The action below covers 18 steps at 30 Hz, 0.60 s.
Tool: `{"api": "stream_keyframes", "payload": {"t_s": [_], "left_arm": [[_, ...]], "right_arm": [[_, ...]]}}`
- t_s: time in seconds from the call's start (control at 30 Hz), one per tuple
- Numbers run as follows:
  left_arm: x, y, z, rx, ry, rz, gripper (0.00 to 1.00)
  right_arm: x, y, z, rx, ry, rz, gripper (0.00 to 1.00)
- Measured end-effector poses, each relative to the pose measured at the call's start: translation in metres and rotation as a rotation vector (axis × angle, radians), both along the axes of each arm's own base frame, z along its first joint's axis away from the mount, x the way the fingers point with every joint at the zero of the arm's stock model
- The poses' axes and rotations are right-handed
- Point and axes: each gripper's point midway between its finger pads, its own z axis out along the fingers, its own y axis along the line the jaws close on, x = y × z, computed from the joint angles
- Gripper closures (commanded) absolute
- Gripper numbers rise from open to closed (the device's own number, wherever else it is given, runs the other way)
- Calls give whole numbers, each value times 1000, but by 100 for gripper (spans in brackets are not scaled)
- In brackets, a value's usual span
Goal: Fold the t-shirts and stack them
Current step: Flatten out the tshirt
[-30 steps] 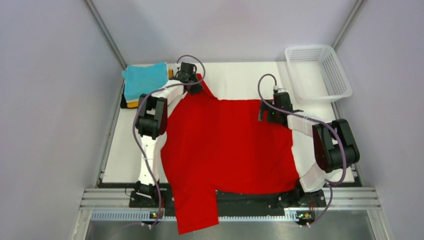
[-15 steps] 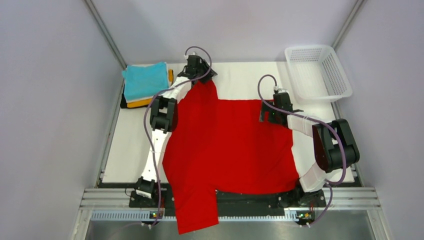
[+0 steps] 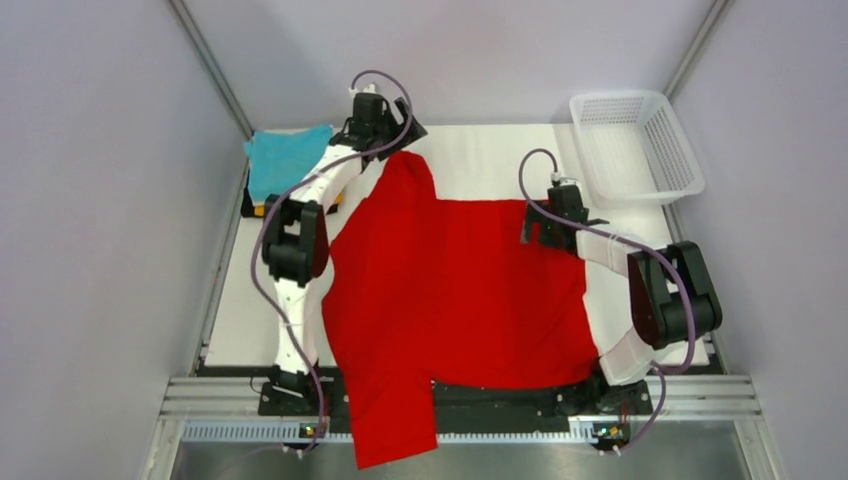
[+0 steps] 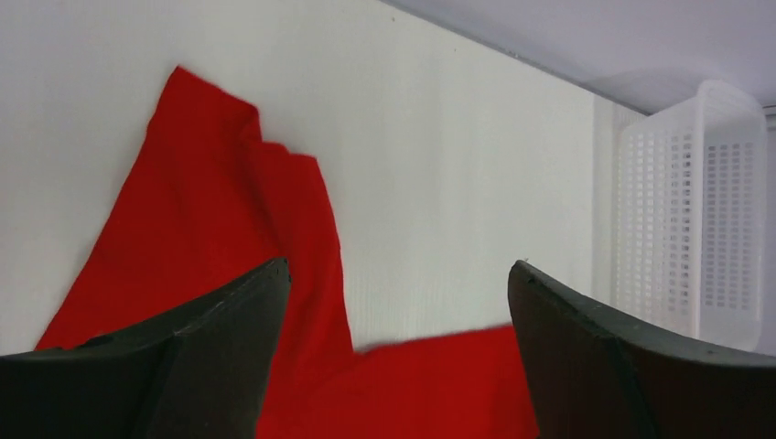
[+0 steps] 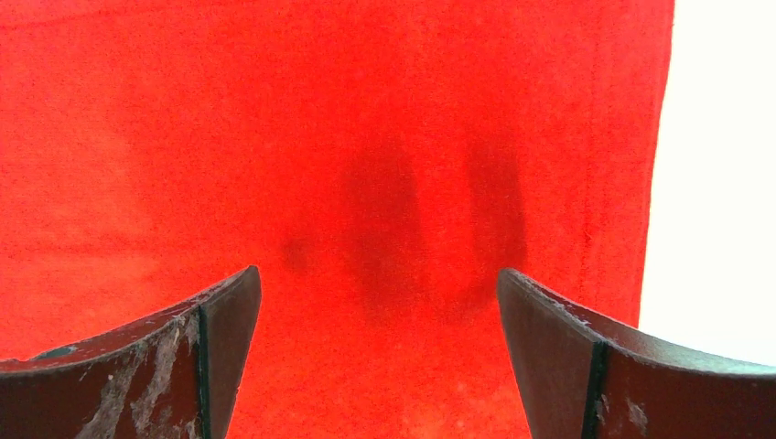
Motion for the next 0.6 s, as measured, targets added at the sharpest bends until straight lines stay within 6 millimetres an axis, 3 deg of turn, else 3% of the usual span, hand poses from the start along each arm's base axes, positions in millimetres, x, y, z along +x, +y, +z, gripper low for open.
{"api": "stream_keyframes", "payload": {"t_s": [0.1,0.2,0.27,0.37,0.53,0.6], "left_arm": [[-43,19,26,51,15,12,5],[-80,36,24,108,53,24,3],[-94,43,5,141,105,24,3],[-107,50,-42,200,227,22,3],[-109,53,-110,271,406,4,3],[-97,49,-103,267,398,4,3]], "right_arm": [[0,-1,8,7,-15,-22,1],[5,-2,18,18,-35,-52,1],[8,-2,22,23,-47,-66,1],[14,-2,24,25,-51,-85,1],[37,2,17,26,-39,-101,1],[45,4,9,28,-24,-109,1]]}}
